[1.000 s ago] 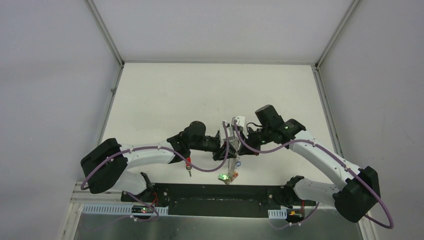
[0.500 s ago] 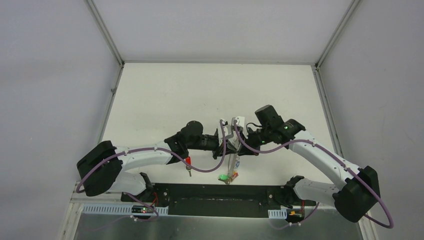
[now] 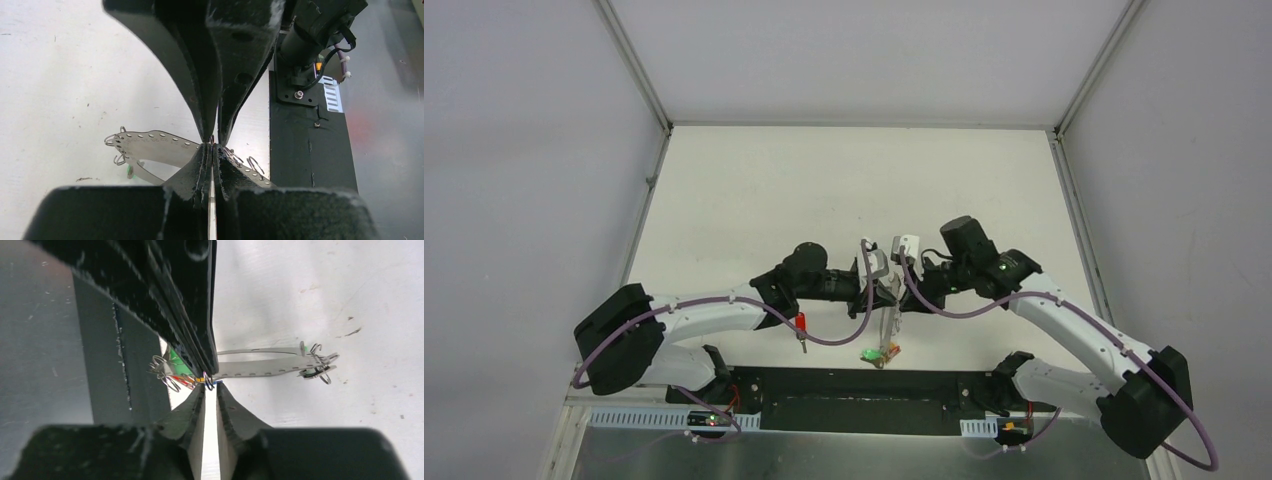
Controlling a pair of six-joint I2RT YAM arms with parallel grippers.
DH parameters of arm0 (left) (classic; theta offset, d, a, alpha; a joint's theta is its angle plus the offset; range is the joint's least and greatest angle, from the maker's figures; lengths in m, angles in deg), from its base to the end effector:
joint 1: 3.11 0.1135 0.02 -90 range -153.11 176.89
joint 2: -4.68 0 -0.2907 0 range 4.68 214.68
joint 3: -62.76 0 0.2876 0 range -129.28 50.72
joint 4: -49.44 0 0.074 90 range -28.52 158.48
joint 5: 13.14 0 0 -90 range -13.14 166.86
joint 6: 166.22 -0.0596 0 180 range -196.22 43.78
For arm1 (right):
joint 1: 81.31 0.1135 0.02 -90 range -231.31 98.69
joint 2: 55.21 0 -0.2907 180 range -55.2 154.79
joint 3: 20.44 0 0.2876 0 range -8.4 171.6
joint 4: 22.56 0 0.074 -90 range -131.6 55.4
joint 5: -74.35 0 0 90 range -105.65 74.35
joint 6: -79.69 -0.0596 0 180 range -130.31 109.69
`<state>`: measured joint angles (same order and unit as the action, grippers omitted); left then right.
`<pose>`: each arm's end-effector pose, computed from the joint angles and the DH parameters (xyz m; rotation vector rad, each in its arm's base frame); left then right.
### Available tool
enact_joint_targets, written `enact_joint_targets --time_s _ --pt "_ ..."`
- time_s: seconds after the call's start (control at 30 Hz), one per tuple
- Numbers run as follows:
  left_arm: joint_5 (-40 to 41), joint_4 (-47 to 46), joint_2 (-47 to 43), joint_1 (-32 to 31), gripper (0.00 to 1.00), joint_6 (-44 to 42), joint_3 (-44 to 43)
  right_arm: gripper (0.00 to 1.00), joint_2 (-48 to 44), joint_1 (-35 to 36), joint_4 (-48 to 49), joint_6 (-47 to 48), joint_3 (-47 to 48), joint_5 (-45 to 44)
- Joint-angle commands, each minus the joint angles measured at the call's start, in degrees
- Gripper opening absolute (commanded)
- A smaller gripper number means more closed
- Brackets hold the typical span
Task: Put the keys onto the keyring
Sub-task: Adjust the keyring at the center of the board.
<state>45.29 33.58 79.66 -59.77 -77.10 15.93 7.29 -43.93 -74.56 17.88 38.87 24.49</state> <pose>0.1499 -0.2846 0.2320 1.2705 1.4311 -1.1694 0.1683 0.1769 0.2572 -1.5533 1.8965 0.9481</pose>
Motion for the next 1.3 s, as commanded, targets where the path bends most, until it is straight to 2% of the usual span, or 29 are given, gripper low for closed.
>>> enact_joint_targets --time_s 0.0,0.07,0.17,0.2,0.23,0.33,0.4,0.7,0.9,1.0,1.1,1.27 --pt "1.4 -6.5 -4.2 -0.4 0.00 2.1 2.4 0.25 -6.2 0.2 9.9 -4.3 -4.4 -2.0" --pt "2.4 -8.6 -5.4 -0.5 0.00 3.3 3.5 0.33 -9.4 0.1 14.1 -6.7 -7.1 -2.9" --pt "3.0 -9.3 -6.9 -0.4 0.00 3.3 4.2 0.33 -14.7 0.1 21.1 -7.1 -12.0 -2.9" --pt "3.0 -9.6 -7.3 -0.4 0.00 3.4 4.5 0.42 -16.4 0.1 23.5 -11.2 -13.5 -2.7" --pt "3.0 -10.0 -7.6 -0.5 0.00 3.4 4.7 0.46 -18.0 0.1 26.2 -13.1 -14.9 -2.7" --pt "3.3 -12.4 -8.6 -0.4 0.00 3.7 5.9 0.46 -21.2 0.0 32.2 -16.3 -18.0 -2.6" --pt "3.2 -14.9 -9.1 -0.4 0.00 3.6 7.0 0.45 -22.1 0.1 35.2 -17.6 -19.3 -1.7" --pt "2.4 -19.8 -9.9 -0.4 0.00 3.1 9.1 0.26 -23.0 0.0 44.0 -18.3 -21.6 4.0" --pt "2.6 -20.8 -10.7 -0.4 0.00 2.7 9.6 0.22 -22.4 0.1 45.2 -18.1 -22.1 7.3" --pt "2.6 -20.6 -11.2 -0.4 0.00 2.6 9.6 0.15 -22.2 0.1 45.8 -18.1 -22.7 8.0" --pt "2.7 -20.6 -11.7 -0.4 0.00 2.4 9.6 0.15 -22.1 0.1 45.9 -18.0 -22.9 7.7" --pt "2.8 -20.4 -12.3 -0.5 0.00 2.2 9.7 0.20 -21.0 0.1 45.9 -17.6 -23.0 8.6"
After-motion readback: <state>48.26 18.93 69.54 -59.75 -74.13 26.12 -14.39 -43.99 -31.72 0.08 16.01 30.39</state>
